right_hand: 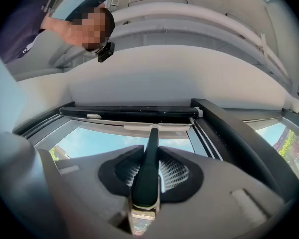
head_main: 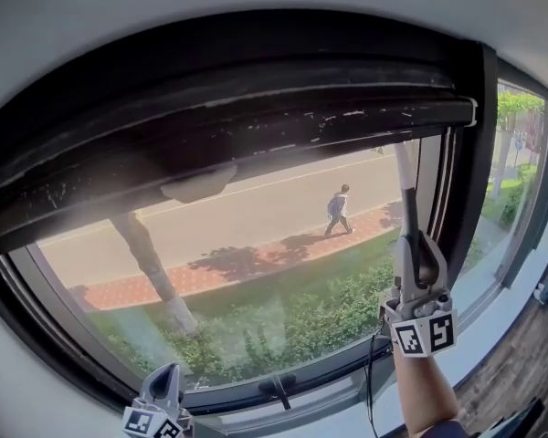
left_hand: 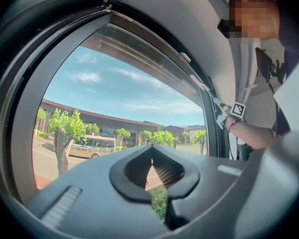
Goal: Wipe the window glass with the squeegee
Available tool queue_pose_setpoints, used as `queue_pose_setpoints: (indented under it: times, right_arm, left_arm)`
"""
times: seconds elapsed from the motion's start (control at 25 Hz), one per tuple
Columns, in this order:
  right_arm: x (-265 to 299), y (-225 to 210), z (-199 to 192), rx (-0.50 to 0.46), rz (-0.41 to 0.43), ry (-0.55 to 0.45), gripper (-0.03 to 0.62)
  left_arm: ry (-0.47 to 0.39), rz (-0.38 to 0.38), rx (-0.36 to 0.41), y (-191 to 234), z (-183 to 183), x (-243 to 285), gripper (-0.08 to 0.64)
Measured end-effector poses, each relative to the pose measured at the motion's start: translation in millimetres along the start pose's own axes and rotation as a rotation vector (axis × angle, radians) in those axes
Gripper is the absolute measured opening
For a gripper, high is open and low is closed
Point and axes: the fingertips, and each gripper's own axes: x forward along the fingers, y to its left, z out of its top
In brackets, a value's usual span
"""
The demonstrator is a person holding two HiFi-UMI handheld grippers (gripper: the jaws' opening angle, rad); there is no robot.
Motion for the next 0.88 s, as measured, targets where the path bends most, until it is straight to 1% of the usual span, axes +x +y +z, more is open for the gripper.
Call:
queue_pose_setpoints:
  times: [0.16,0.24,0.48,0.88]
  right_arm:
    - [10,1,1,0.008,-0.007,0.015,0.100]
    - [13,0,1,0.012,-0.009,0.032,0.101]
    - [14,4,-2,0.018,-0.013,0.082,0.100]
    - [-10,9,-10,0.021,-0.031,0.148,0.101]
  left_arm:
    - [-0.019,-0.034,0.038,6,22,3,0.005]
    - [-0.016,-0.045,0.053,10,26,2,0.005]
    - [0.010,-0.053,0.059,21,23,-8,0.005]
    - [0.040,-0.077,0.058,16,15,-17,0.005]
